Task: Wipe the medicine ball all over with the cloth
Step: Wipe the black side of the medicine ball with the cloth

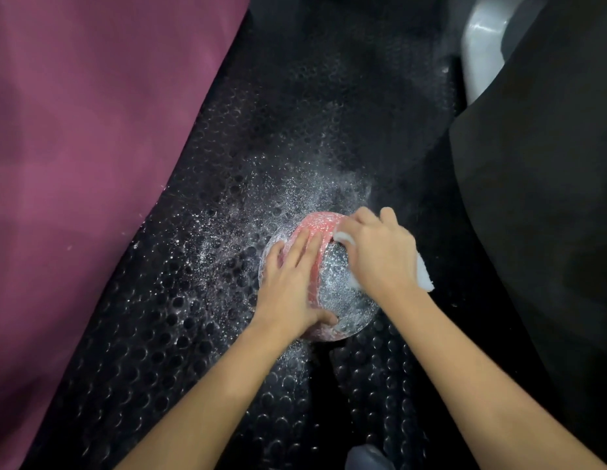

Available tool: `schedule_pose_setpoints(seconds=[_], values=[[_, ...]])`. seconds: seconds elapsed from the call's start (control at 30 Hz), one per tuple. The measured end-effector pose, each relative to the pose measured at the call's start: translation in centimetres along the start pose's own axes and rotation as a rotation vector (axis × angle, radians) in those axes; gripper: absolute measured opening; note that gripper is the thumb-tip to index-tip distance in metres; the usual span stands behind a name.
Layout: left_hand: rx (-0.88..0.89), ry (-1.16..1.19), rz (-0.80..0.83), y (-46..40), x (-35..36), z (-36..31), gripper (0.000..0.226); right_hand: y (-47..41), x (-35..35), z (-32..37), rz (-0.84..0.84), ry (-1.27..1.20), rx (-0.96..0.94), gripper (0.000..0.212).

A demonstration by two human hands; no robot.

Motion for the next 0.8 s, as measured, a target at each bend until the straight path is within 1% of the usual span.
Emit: schedule_pose_setpoints(seconds=[0.1,0.13,0.2,0.23,0.3,0.37,0.4,0.5,0.57,0.63,0.67,0.73,0.77,0.8], values=[[-0.009,0.034,-0.026,0.0,0.0,0.2,0.131,1.4,0.3,1.0,-0.043,-0.008,-0.119,0.024],[-0.006,0.026,-0.025,0.0,0.0,0.2,0.131,0.9,0.3,0.9,-0.033,-0.01,-0.108,0.023],[0.002,-0.008,-0.017,-0.3,-0.1,-0.1,0.131,-0.5,0.2,0.5,0.014,-0.007,-0.008,0.025],[-0.004,-0.015,-0.015,-0.5,-0.1,0.0,0.132,-0.5,0.0,0.7,0.019,0.016,0.01,0.025],[-0.017,-0.002,-0.016,-0.9,-0.4,0.2,0.132,0.8,0.1,1.4,0.004,0.043,-0.041,0.022],[-0.014,0.012,-0.022,-0.7,-0.3,0.2,0.131,1.3,0.2,1.3,-0.05,0.023,-0.114,0.023],[-0.009,0.006,-0.018,-0.5,-0.2,0.0,0.131,0.7,0.3,1.0,-0.034,0.02,-0.107,0.023],[-0.014,-0.015,-0.013,-0.6,-0.1,0.0,0.132,-0.4,0.1,0.4,0.02,0.001,0.03,0.024],[-0.024,0.007,-0.017,-0.7,-0.2,0.3,0.132,1.0,-0.1,1.4,-0.002,0.01,-0.012,0.019],[-0.027,0.023,-0.028,-0.4,-0.3,0.4,0.131,1.7,0.2,1.6,-0.058,-0.009,-0.084,0.02],[-0.024,0.023,-0.029,-0.3,-0.3,0.4,0.131,1.2,0.3,1.3,-0.044,-0.019,-0.075,0.022],[-0.029,0.018,-0.025,-0.5,-0.3,0.3,0.132,-0.2,0.3,0.8,0.007,-0.04,0.027,0.026],[-0.035,0.017,-0.025,-0.7,-0.3,0.5,0.132,-0.2,0.2,1.0,-0.002,-0.032,0.052,0.026],[-0.041,0.02,-0.026,-0.9,-0.5,0.7,0.132,0.2,0.0,1.4,-0.034,-0.028,0.033,0.023]])
Point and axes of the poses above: each hand's wrist, its own y-axis away from the middle knuckle, its own x-axis out of the palm, z = x × y, the point moved 3 cm from there along -y, towards the middle knuckle, and after that the axes turned 13 degrees about x, right-handed, at the moved point
